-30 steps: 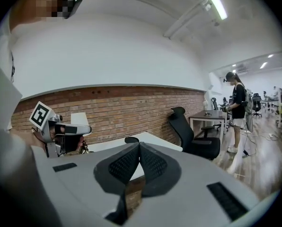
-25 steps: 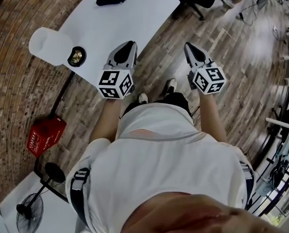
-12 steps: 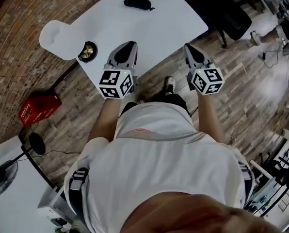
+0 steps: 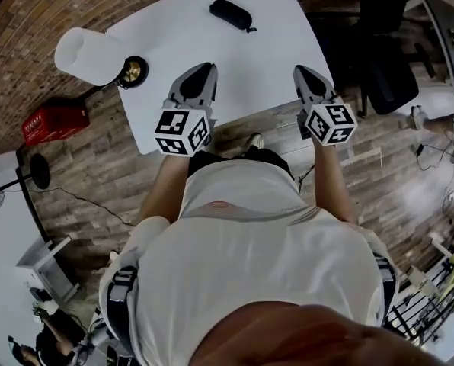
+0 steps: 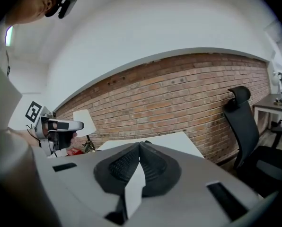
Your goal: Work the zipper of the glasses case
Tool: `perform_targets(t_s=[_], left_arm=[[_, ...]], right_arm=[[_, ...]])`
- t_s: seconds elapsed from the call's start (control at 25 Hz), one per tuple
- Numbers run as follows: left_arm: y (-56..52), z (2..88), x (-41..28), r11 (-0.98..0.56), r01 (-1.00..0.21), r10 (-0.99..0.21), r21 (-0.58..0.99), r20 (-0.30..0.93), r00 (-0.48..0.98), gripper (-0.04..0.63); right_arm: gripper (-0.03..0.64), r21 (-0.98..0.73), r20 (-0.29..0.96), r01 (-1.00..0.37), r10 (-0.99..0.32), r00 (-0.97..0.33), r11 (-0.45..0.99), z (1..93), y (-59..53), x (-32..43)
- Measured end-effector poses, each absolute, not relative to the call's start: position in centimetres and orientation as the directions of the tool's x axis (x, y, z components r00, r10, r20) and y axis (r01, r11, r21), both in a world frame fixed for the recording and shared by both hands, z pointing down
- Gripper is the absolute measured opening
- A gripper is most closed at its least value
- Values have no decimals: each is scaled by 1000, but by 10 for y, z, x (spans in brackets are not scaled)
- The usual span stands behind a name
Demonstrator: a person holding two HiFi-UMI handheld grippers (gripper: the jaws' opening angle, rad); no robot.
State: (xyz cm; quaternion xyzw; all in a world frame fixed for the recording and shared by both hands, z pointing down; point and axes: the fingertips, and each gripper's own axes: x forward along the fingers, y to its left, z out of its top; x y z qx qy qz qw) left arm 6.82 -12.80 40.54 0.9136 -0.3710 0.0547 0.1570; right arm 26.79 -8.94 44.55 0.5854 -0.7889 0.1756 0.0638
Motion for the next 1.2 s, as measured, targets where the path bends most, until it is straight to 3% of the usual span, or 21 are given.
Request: perform_targets(t_s=[0.36, 0.6, 0.96, 1.08, 1.2], left_arm=[[-164, 424, 18, -550, -787, -750, 278, 251, 612, 38], [-194, 426, -16, -562, -774, -748, 291, 221, 626, 38], [-207, 437, -17, -502, -798, -769, 333, 252, 588, 38], [-209, 439, -3, -488, -803, -772, 342, 259, 580, 38], [-210, 443, 9, -471, -811, -777, 345, 273, 567, 38]], right_arm=[[52, -219, 344, -885, -816, -464, 411, 462, -158, 209], [52, -185, 381, -880, -794, -474, 437, 463, -175, 162], [59, -192, 421, -855, -747, -515, 482, 473, -200, 162], [110, -192, 437, -841, -723, -534, 505, 477, -216, 172], [227, -206, 480, -834, -690, -542, 512, 494, -232, 182]])
